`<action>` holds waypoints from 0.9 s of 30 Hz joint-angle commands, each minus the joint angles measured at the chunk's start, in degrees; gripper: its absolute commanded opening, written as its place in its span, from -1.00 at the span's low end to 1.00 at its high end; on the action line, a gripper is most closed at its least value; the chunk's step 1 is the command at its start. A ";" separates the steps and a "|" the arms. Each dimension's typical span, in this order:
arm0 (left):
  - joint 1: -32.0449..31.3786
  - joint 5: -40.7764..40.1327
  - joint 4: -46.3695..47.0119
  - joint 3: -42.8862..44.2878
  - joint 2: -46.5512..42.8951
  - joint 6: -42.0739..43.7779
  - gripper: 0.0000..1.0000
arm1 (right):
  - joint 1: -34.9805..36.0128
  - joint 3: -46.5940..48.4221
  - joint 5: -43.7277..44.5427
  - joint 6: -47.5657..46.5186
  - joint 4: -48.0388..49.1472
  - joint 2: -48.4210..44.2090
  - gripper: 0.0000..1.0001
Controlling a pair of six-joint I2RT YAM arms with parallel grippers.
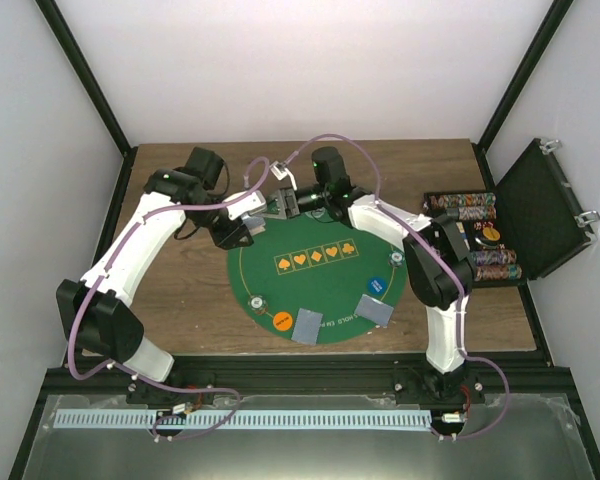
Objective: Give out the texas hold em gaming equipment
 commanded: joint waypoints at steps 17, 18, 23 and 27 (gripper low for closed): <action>-0.18 0.13 0.83 1.28 1.09 -0.41 -0.09 | -1.19 1.45 9.21 -10.02 -13.60 -5.49 -0.11; -0.21 0.00 0.83 1.21 1.09 -0.41 -0.09 | -1.16 1.45 9.29 -10.20 -13.78 -5.84 -0.16; -0.16 -0.38 1.13 0.82 1.00 -0.35 -0.09 | -1.06 1.87 9.34 -11.27 -15.30 -7.03 -0.49; -0.16 -0.63 1.31 0.60 1.09 -0.33 -0.09 | -1.10 2.18 9.26 -11.97 -16.50 -7.83 -0.75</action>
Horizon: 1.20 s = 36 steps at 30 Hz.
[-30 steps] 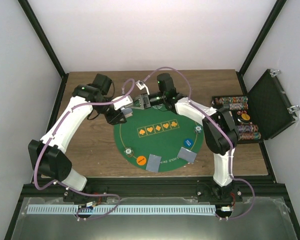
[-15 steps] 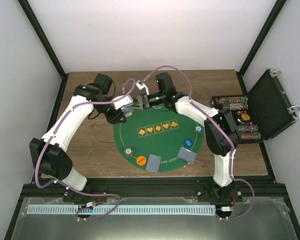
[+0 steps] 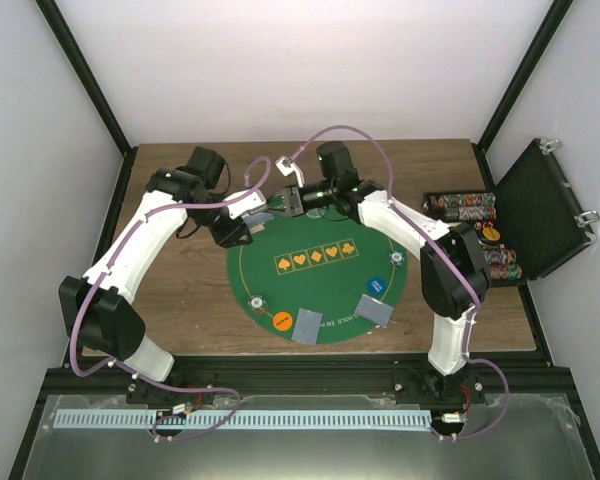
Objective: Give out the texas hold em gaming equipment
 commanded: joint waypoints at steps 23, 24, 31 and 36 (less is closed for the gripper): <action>1.74 0.41 1.34 -1.36 -1.07 -0.25 -0.09 | -6.74 2.09 5.61 -12.64 -16.50 -12.33 -0.99; 2.05 0.39 1.40 -1.33 -1.13 -0.39 -0.09 | -7.79 1.83 5.78 -14.98 -19.08 -13.34 -0.99; 4.73 -0.63 1.97 -1.25 -1.73 -1.19 -0.09 | -8.40 -2.01 8.12 -38.05 -40.94 -16.70 -0.99; 5.19 -1.19 2.17 -1.28 -1.84 -1.40 -0.09 | 1.48 -11.43 13.43 -54.52 -46.26 -18.02 -0.99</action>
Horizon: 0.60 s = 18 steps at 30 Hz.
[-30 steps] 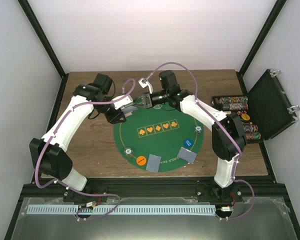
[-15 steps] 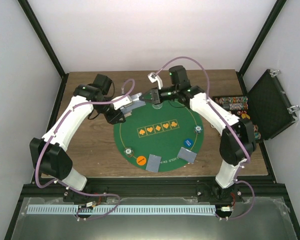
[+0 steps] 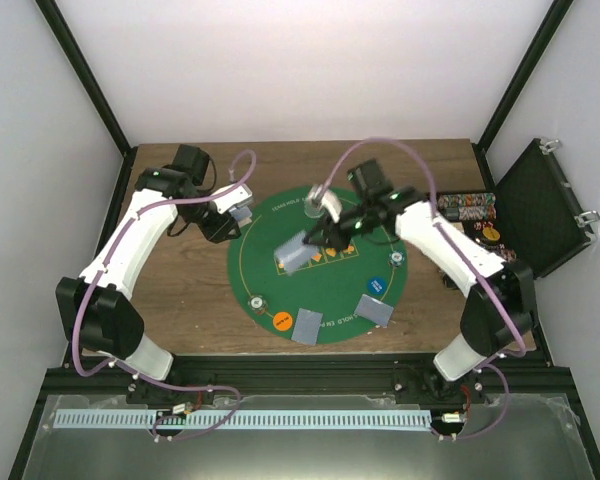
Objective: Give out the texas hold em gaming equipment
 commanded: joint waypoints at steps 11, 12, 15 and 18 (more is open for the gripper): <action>0.17 -0.30 1.17 -0.94 -1.85 -0.53 -0.10 | 17.86 -4.46 13.90 -28.97 -17.42 12.04 -0.99; 0.15 -0.30 1.24 -0.90 -1.85 -0.53 -0.10 | 17.87 -4.21 15.42 -29.44 -16.91 12.55 -0.99; 0.14 -0.30 1.25 -0.96 -1.85 -0.44 -0.10 | 17.90 -2.97 18.21 -31.29 -15.74 14.24 -0.99; 0.11 -0.55 1.25 -0.97 -1.76 -0.35 -0.09 | 17.88 -1.48 17.10 -32.58 -15.19 16.45 -0.99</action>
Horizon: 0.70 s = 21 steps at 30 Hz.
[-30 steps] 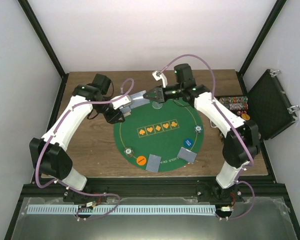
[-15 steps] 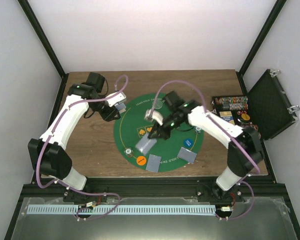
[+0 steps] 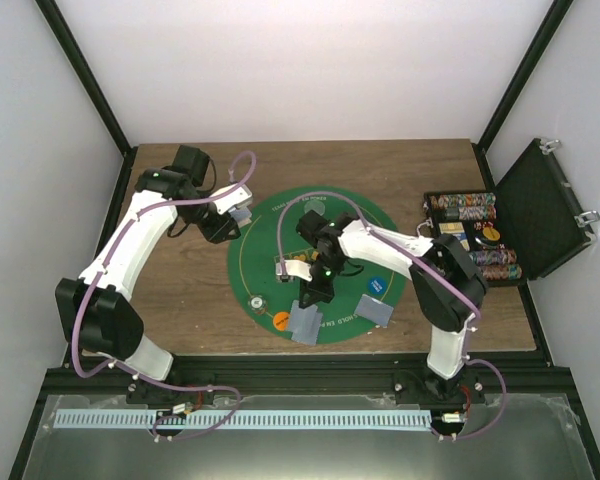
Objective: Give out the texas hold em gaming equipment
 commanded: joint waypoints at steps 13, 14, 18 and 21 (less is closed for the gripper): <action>0.02 -0.24 0.53 -0.08 -0.64 0.20 -0.09 | 0.31 3.25 -0.63 -6.08 1.92 6.90 -0.99; 0.00 -0.24 0.53 -0.12 -0.62 0.27 -0.09 | 0.26 3.13 -0.49 -6.13 2.07 7.07 -0.99; 0.04 -0.25 0.53 -0.13 -0.51 0.37 -0.10 | 0.26 2.75 -0.49 -7.15 1.94 7.31 -0.99; 0.04 -0.24 0.53 -0.05 -0.38 0.37 -0.09 | 0.27 2.37 -1.23 -7.45 2.25 7.28 -0.99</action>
